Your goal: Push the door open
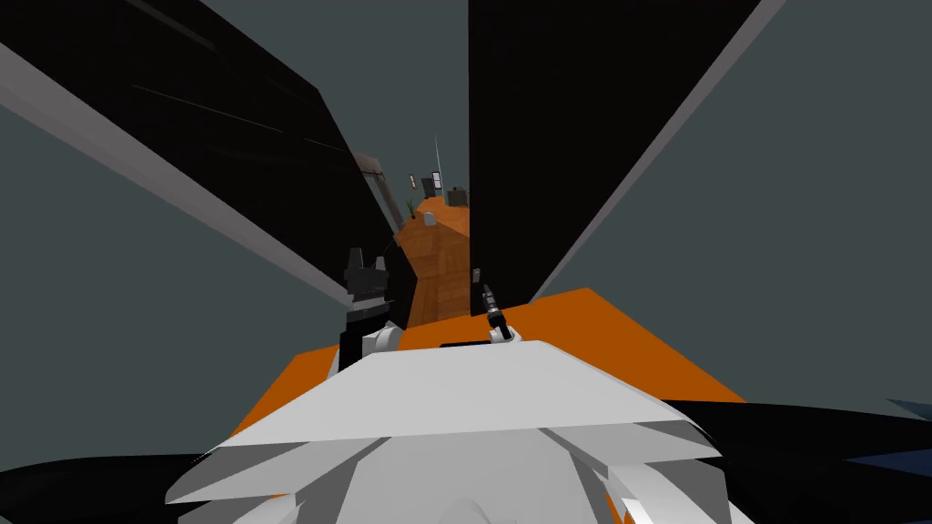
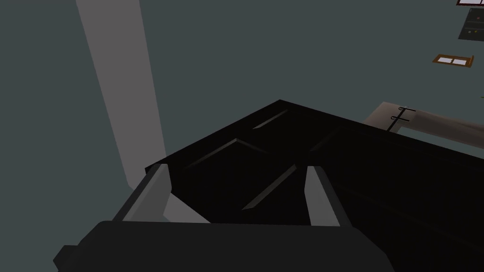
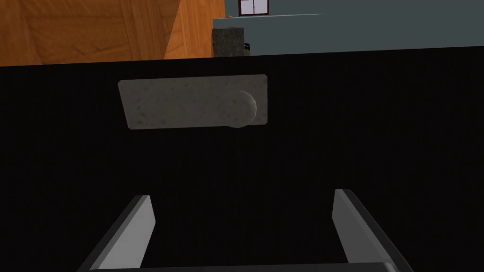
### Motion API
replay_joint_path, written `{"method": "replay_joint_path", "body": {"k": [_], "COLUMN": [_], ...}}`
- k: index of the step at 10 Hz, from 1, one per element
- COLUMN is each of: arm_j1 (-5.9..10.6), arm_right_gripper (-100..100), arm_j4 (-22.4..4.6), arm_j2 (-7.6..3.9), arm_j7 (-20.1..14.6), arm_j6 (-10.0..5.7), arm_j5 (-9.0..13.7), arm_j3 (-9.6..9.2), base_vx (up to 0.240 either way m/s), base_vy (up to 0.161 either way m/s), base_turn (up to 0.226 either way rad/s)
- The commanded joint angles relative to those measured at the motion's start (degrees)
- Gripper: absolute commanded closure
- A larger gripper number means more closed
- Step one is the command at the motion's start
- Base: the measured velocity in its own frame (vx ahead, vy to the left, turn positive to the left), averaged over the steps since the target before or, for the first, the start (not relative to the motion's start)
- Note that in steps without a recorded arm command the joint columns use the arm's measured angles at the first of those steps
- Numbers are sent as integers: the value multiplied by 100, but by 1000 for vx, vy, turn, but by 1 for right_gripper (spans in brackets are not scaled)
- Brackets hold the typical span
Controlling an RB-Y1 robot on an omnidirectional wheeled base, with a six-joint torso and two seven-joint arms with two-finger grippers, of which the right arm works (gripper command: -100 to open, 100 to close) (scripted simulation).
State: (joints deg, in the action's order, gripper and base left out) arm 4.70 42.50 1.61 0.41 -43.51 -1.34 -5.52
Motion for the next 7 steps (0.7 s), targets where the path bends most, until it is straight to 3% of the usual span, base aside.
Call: {"method": "replay_joint_path", "body": {"k": [1, 4, 7], "arm_j1": [6, 16, 27], "arm_right_gripper": [-100, -100, -100], "arm_j4": [-21, -60, -103], "arm_j2": [-169, -302, -245], "arm_j7": [2, 6, 10], "arm_j6": [-11, -32, -54], "arm_j5": [8, 24, 42], "arm_j3": [16, 47, 80], "base_vx": [125, 184, 200], "base_vy": [7, 34, 25], "base_turn": [28, 24, 24]}}
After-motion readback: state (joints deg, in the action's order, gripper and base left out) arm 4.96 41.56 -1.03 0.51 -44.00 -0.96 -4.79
